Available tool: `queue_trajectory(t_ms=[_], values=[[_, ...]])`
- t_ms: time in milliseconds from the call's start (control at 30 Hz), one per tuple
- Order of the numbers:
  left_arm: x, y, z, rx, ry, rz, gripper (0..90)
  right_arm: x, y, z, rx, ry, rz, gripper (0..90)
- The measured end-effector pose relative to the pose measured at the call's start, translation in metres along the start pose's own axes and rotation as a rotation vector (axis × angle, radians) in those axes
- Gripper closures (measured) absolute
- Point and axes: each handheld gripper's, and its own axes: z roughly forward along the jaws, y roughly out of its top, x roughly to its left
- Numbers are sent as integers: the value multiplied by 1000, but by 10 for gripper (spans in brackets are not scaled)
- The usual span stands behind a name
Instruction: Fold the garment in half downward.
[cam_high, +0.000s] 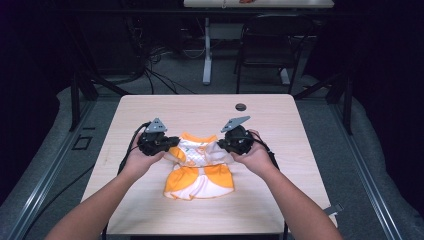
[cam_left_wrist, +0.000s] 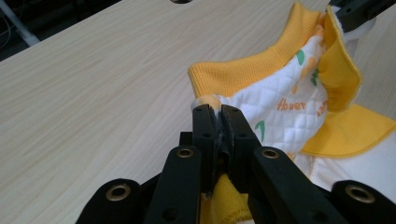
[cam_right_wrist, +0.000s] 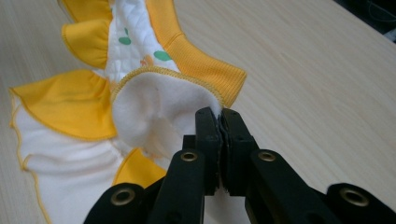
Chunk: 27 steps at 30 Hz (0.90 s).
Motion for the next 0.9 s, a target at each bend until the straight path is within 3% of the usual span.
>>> queue_trajectory(t_ms=[267,633,900], values=[[-9,-11,0,15,3,0,852,8,-10,0,7,24,-5,867],[-16,-20,-1,10,-27,0,853,14,-24,1,10,38,9,867],[-25,-37,-2,8,-70,-1,849,25,-38,0,13,57,15,864]])
